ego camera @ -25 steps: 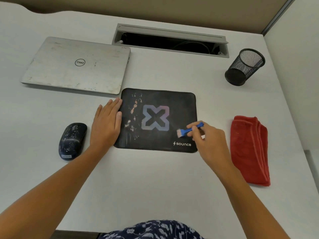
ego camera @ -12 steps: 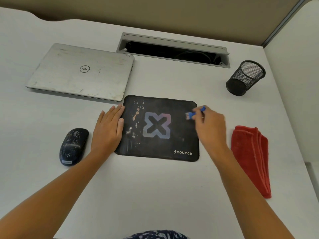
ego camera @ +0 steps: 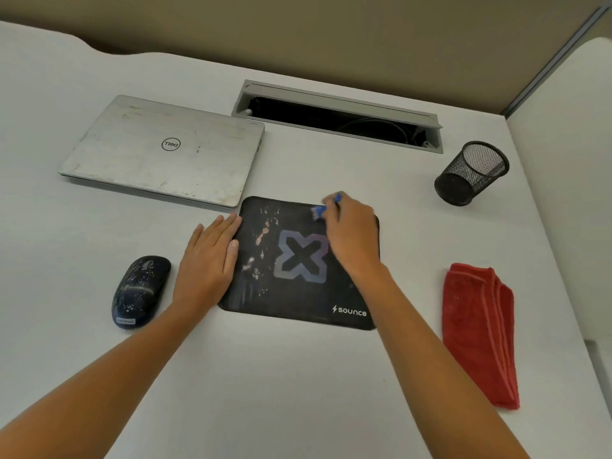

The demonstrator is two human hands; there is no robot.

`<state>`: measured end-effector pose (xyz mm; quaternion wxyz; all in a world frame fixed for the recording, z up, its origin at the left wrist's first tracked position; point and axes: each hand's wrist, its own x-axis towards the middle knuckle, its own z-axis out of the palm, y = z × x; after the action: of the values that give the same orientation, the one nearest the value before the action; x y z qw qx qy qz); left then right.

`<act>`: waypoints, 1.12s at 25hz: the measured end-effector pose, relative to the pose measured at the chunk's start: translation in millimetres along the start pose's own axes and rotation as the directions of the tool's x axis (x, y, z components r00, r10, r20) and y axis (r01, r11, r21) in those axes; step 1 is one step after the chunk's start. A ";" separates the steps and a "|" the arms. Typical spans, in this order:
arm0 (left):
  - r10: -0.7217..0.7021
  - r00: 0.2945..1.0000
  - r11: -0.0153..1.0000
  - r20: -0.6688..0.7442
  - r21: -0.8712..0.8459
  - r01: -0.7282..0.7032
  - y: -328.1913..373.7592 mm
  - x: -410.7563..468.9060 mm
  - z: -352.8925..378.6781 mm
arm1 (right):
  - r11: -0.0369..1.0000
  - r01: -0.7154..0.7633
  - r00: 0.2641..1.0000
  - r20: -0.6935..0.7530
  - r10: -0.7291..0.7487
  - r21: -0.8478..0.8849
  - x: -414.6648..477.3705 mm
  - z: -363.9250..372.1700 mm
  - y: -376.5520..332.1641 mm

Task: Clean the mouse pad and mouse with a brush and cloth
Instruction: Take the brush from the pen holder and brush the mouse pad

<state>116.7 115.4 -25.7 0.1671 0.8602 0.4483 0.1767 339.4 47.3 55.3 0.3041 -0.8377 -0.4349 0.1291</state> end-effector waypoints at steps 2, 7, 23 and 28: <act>-0.001 1.000 1.000 0.001 -0.002 0.001 0.6 -0.6 -0.2 | 0.997 0.054 0.994 0.092 -0.058 0.046 0.6 13.4 -16.6; -0.005 1.000 1.000 0.010 -0.007 0.005 2.2 0.1 -1.0 | 0.904 -0.304 0.946 -0.210 0.248 -0.302 19.4 -29.3 26.3; 0.001 1.000 1.000 0.010 0.000 -0.001 0.2 -1.0 1.0 | 0.932 -0.306 0.936 -0.240 0.258 -0.193 -5.9 -50.9 62.9; 0.000 1.000 1.000 0.018 -0.013 0.001 -0.8 -0.4 -0.1 | 0.975 -0.220 0.974 -0.053 0.220 0.015 -25.1 -52.7 64.3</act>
<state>115.9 115.5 -26.0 0.1765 0.8605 0.4459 0.1718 391.8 -22.1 55.3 0.3033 -0.8825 -0.3306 0.1413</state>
